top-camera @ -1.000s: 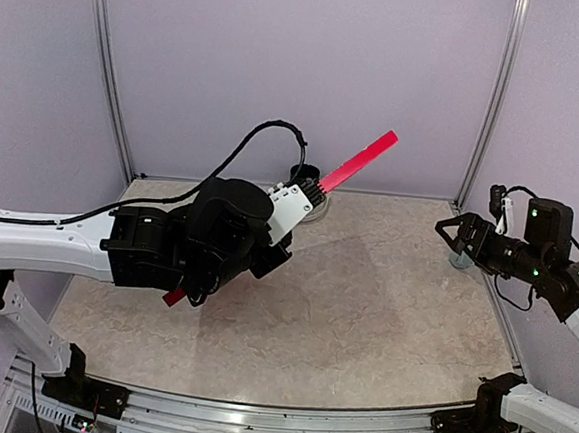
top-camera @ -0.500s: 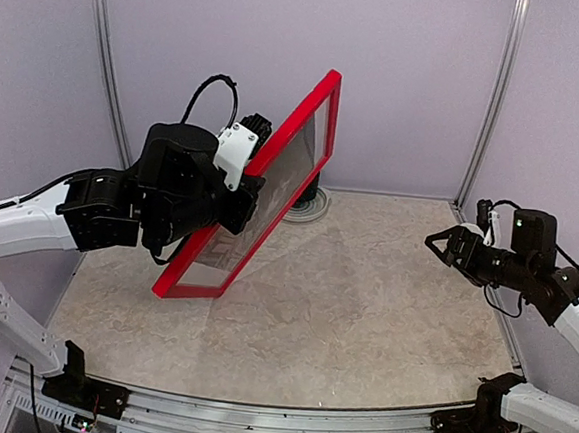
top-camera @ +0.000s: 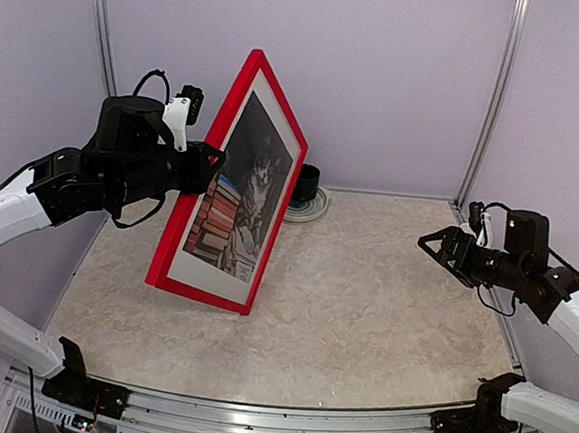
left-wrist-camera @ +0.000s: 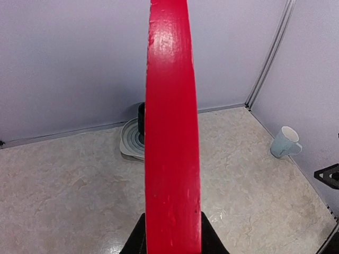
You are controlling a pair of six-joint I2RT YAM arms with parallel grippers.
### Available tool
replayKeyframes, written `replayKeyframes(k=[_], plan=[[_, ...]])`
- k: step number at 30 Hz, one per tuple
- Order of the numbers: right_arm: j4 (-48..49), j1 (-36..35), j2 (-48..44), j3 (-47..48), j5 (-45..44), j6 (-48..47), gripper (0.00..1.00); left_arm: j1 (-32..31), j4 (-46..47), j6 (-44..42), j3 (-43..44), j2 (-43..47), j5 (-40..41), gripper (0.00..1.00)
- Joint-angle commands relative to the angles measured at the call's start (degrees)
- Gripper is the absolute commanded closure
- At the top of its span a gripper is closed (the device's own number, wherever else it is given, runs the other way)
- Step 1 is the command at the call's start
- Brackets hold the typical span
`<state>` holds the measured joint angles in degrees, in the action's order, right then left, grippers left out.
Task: Put the photo into the frame
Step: Turn over the photo frame, then place the photo frame at the center of the board.
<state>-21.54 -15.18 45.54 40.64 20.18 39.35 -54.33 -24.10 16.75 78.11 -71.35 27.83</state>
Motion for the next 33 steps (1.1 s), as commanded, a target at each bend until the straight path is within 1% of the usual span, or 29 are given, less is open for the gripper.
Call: replayKeyframes(k=[1, 5, 10, 19, 23, 33], plan=[[2.03, 0.59, 0.51, -1.21, 1.54, 0.89, 0.01, 5.08, 9.57, 8.35, -1.03, 5.39, -6.91, 1.00], [2.59, 0.59, 1.04, -1.62, 1.99, 1.17, 0.01, 9.41, 9.65, 12.78, -3.19, 6.94, -11.54, 1.00], [3.67, 0.59, 1.94, -2.28, 3.15, 1.81, 0.01, 15.89, 11.33, 18.55, -7.61, 8.13, -20.56, 1.00], [4.98, 0.59, 2.92, -3.32, 4.23, 2.44, 0.01, 21.76, 14.88, 25.04, -15.99, 11.01, -28.23, 1.00], [5.78, 0.59, 3.19, -4.17, 5.01, 2.73, 0.01, 23.09, 16.51, 27.11, -20.17, 11.57, -31.58, 1.00], [6.34, 0.59, 3.33, -5.61, 5.52, 2.91, 0.01, 23.90, 19.66, 30.72, -28.15, 13.97, -33.41, 1.00]])
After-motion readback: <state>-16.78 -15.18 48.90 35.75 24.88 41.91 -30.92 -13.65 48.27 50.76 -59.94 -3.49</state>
